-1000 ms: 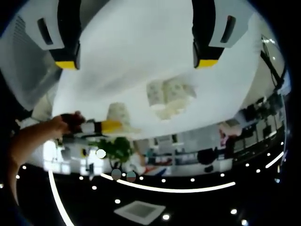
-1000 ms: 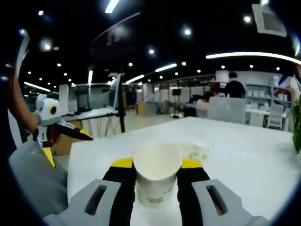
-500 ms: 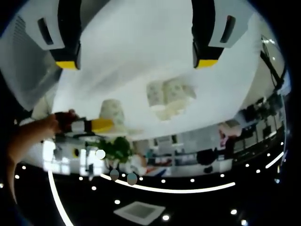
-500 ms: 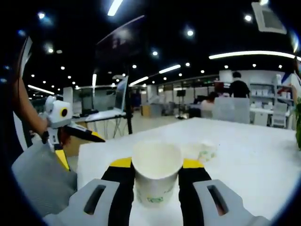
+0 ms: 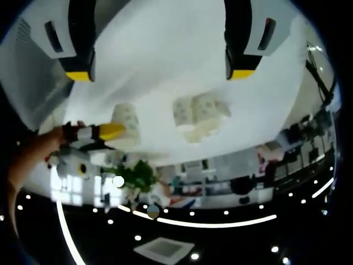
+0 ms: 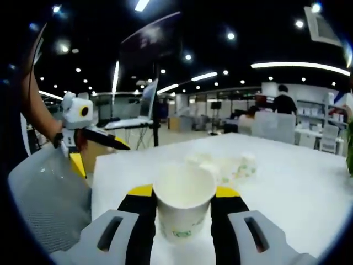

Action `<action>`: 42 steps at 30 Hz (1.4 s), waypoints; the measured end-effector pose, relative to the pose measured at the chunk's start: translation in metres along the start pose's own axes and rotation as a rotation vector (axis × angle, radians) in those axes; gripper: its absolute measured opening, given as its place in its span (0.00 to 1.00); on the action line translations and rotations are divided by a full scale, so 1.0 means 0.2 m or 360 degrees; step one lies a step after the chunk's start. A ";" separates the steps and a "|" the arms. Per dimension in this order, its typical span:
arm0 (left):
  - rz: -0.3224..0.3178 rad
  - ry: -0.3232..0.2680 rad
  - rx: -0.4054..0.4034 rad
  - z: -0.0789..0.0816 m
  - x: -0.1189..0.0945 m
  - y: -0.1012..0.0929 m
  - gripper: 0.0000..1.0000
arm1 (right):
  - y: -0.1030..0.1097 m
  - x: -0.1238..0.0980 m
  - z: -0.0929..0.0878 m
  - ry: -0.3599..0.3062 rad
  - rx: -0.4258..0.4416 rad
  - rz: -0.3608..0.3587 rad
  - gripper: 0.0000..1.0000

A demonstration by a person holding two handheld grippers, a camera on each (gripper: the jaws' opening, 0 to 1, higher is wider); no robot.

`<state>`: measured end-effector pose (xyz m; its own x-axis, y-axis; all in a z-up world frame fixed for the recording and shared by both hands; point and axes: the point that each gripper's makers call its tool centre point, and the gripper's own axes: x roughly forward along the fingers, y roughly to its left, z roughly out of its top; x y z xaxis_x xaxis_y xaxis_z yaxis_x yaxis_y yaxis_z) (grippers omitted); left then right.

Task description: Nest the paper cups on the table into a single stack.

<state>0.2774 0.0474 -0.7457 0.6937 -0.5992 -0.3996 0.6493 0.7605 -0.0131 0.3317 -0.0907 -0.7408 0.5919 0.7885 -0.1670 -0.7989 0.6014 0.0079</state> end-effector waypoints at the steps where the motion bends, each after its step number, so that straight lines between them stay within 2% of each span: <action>1: -0.0001 0.0000 -0.0003 0.00 0.00 0.00 0.97 | 0.00 0.00 -0.01 0.0003 0.0003 -0.0003 0.35; 4: 0.0000 0.0001 -0.0006 0.00 0.00 0.00 0.97 | 0.01 0.00 -0.03 -0.0027 0.0014 0.0005 0.34; 9: -0.0008 0.0008 -0.0005 -0.01 0.00 0.00 0.97 | 0.03 0.02 -0.07 0.0005 -0.0019 0.0012 0.35; 22: 0.0002 -0.0008 -0.0018 0.00 0.00 0.00 0.97 | 0.07 0.04 -0.23 0.0126 -0.0021 0.0054 0.35; 32: 0.0002 -0.0010 -0.0017 0.00 0.00 0.00 0.97 | 0.06 0.03 -0.28 0.0182 -0.0027 0.0048 0.35; 39: 0.0002 -0.0012 -0.0013 0.01 0.00 0.00 0.97 | 0.05 0.02 -0.29 0.0225 -0.0047 0.0035 0.48; 42: 0.0004 -0.0017 -0.0015 0.01 0.00 0.00 0.97 | 0.05 0.01 -0.27 0.0221 -0.0012 0.0036 0.64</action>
<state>0.2789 0.0471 -0.7445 0.6986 -0.6001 -0.3898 0.6447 0.7641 -0.0209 0.3192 -0.0897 -0.7948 0.5538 0.7762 -0.3015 -0.8129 0.5823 0.0058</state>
